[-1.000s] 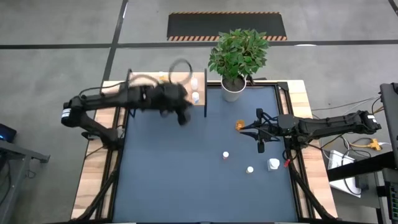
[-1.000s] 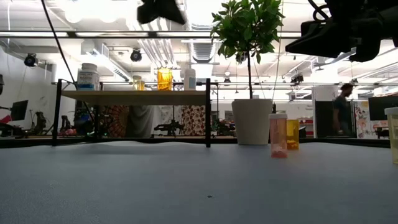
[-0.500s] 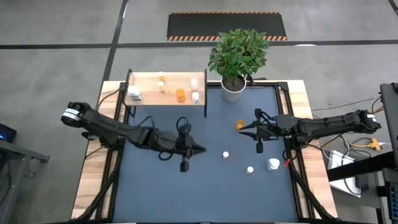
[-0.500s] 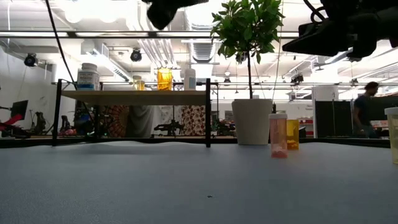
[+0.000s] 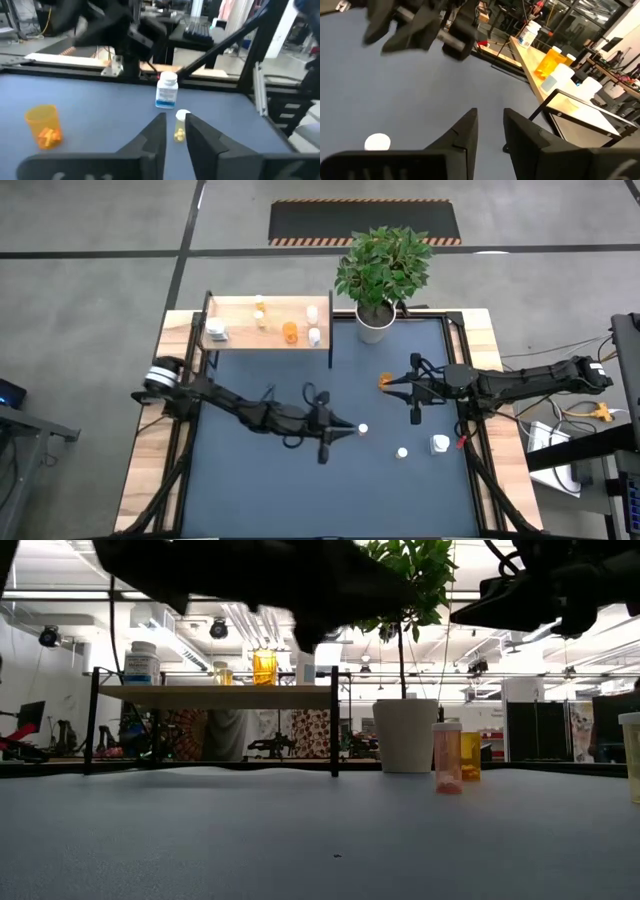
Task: Pick and place medicine bottles onto shelf by color
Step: Put the pink pill bottle on the shelf
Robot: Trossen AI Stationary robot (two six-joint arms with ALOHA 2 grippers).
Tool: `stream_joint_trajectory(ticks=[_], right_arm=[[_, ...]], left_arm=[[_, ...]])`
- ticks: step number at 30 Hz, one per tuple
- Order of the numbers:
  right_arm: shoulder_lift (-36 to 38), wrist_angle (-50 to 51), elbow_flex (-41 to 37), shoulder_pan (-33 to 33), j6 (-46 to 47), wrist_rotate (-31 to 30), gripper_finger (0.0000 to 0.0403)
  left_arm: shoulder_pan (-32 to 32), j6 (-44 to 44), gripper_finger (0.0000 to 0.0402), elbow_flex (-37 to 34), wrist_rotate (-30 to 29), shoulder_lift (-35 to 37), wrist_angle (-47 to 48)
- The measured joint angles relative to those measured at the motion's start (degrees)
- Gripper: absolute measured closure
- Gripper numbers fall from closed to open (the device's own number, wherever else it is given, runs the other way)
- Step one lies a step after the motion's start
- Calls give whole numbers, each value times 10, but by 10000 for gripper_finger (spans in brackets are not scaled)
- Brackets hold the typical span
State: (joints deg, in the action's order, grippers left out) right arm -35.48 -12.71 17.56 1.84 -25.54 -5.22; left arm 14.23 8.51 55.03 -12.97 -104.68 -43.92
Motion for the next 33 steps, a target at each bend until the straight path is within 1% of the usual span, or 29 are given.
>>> stream_joint_trajectory(ticks=[3,6,10,14,23,26,29,33], right_arm=[[1,0,0,0,0,0,311],[1,0,0,0,0,-4,308],[1,0,0,0,6,-4,305],[1,5,0,0,15,-4,306],[0,17,0,0,16,-4,305],[0,17,0,0,22,-4,303],[0,18,0,0,23,-4,303],[0,19,0,0,24,-4,308]], left_arm=[[-7,0,309,41,0,-45,2],[-14,1,273,77,-4,-72,56],[-16,-2,226,121,-39,-101,129],[-17,-19,199,145,-39,-128,168],[-23,2,194,140,-40,-154,171],[-23,2,195,140,-40,-159,156],[-23,2,204,142,-39,-165,153],[-23,2,225,142,-38,-166,153]])
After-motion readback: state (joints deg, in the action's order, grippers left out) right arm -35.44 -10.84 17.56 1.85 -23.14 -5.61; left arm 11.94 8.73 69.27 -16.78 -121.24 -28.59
